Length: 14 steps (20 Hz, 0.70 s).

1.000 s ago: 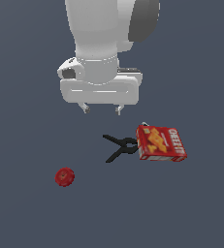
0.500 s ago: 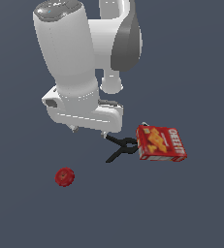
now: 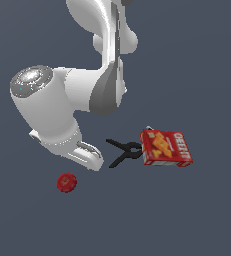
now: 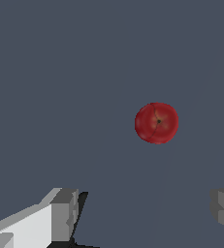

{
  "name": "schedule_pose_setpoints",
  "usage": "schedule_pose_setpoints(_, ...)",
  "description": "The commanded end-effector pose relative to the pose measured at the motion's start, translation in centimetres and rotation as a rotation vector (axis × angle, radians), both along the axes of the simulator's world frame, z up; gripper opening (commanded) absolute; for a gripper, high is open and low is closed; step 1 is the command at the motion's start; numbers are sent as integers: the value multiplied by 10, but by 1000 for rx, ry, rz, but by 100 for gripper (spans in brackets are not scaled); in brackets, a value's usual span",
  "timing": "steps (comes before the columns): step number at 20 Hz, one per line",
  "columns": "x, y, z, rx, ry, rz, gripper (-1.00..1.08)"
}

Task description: Pick up a designated object from a clutter of objects.

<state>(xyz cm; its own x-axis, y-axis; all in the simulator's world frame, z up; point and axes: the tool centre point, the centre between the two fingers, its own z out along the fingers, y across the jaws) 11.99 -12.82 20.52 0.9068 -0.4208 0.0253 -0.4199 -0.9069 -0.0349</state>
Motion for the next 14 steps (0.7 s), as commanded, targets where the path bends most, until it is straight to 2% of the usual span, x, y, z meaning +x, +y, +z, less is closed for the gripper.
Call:
schedule_pose_setpoints(1,8,-16,-22,-2,8,-48,100)
schedule_pose_setpoints(7,19,-46,-67,-8,25,-140,100)
schedule_pose_setpoints(14,23,-66,-100,-15,37,-201,100)
